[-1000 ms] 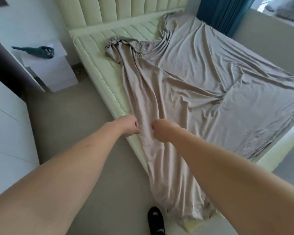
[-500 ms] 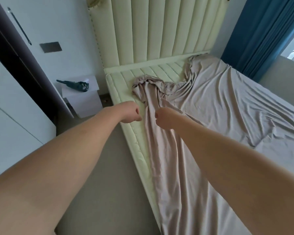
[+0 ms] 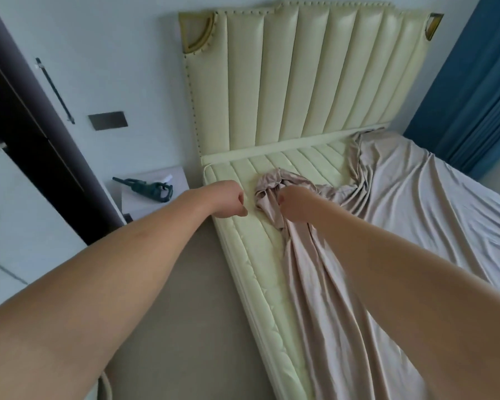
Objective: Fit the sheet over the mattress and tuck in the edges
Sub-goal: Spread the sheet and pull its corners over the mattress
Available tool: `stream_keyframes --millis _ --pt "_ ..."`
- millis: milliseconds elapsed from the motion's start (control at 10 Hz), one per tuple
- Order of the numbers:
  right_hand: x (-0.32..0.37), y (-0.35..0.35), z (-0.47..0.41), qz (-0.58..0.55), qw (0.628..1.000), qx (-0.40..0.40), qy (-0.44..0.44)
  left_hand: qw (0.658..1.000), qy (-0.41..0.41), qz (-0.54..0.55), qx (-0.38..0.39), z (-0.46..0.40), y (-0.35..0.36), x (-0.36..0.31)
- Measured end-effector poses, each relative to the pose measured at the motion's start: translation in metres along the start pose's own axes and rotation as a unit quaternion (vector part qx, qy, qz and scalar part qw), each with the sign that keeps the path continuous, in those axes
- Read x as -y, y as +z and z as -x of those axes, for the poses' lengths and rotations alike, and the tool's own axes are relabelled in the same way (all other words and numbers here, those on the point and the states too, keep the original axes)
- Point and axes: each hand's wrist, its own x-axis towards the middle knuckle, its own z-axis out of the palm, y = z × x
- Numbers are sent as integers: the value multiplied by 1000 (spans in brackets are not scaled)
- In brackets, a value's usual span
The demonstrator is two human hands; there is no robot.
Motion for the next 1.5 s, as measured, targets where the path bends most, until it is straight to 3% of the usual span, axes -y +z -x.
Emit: stream_keyframes --millis 300,400,800,1200,1500 --pt "-12 -23 -161 -52 995 4 90 1000 14 8 14 -174 -58 57" --pt "-30 -30 -239 -9 996 4 88 1000 20 10 14 -242 -71 68" --pt "-56 -30 -434 -121 980 62 144 996 23 5 85 -452 -113 120" --pt "-59 2 -579 -192 932 71 297 969 137 -13 203 -685 -110 170" --pt "-81 62 -631 -233 892 90 376 950 180 -33 252 -780 -46 186"
